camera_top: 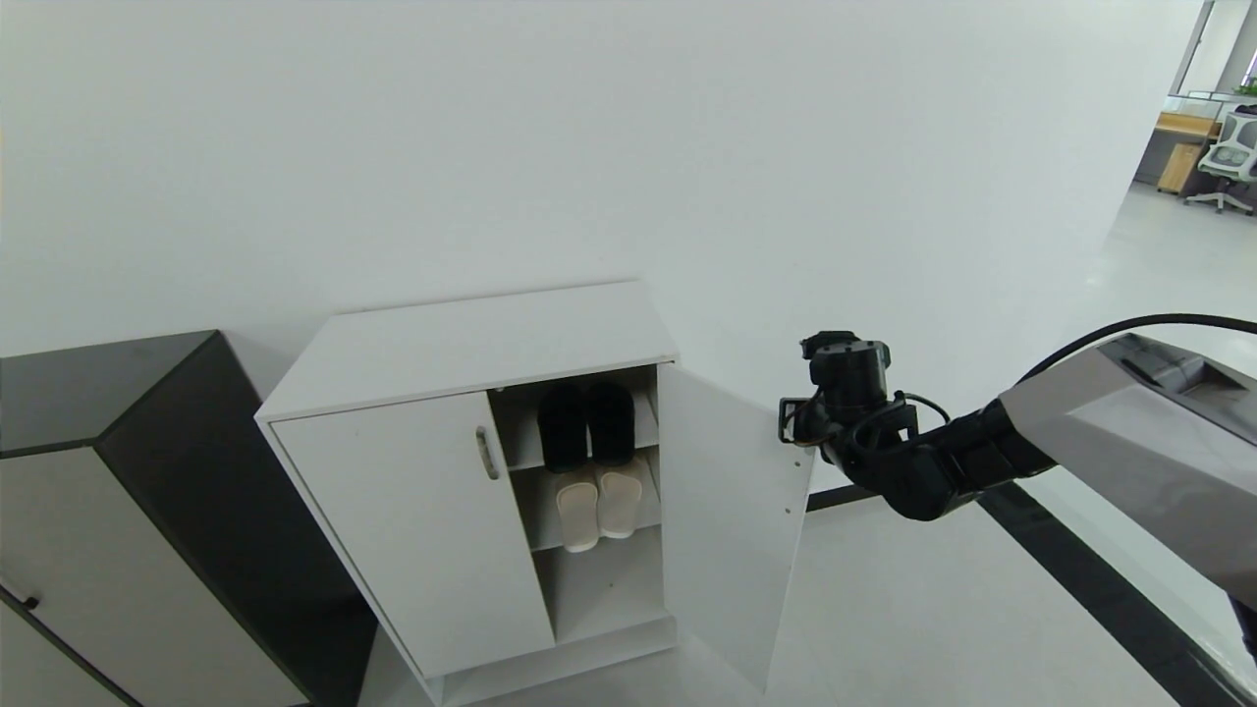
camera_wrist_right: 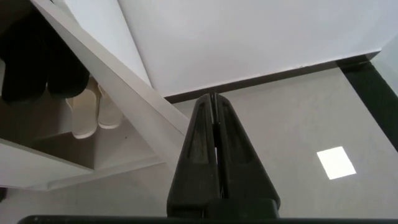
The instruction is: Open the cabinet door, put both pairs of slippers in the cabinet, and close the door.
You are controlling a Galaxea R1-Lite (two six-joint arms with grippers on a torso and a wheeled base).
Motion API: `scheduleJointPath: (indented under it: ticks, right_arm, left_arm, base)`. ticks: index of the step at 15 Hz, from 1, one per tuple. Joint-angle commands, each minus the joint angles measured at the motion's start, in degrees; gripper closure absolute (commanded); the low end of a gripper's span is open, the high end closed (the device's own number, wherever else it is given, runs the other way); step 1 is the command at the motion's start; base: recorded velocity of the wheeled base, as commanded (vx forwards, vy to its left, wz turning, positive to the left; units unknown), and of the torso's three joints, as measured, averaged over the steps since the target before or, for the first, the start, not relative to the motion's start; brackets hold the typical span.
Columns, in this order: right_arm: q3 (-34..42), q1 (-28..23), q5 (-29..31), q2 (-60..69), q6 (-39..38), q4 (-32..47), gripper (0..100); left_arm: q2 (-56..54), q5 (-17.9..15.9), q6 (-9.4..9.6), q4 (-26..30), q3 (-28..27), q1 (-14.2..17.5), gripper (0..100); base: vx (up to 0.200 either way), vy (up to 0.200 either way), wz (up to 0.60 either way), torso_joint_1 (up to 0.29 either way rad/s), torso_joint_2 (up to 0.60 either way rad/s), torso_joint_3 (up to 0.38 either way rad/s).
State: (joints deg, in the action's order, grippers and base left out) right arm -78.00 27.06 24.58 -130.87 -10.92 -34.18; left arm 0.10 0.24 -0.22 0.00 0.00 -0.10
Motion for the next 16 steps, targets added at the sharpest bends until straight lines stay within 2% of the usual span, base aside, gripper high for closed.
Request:
scheduleJointPath:
  ticks: [1, 12, 16]
  right_arm:
    - [-0.14, -0.17, 0.03, -1.15, 0.02, -0.01, 100]
    - [2.41, 1.68, 0.3, -0.44, 0.46, -0.09, 100]
    - [8.47, 8.97, 0.47, 3.95, 0.11, -1.41, 100]
  left_arm:
    - [-0.01, 0.02, -0.04, 0.0, 0.0, 0.01, 100]
    - [-0.01, 0.02, -0.04, 0.0, 0.0, 0.01, 100]
    - [-0.01, 0.02, -0.13, 0.0, 0.0, 0.01, 100]
  base:
    - [0.0, 0.0, 0.0, 0.0, 0.0, 0.0]
    - [0.0, 0.0, 0.0, 0.0, 0.0, 0.0]
    - [0.0, 0.0, 0.0, 0.0, 0.0, 0.0]
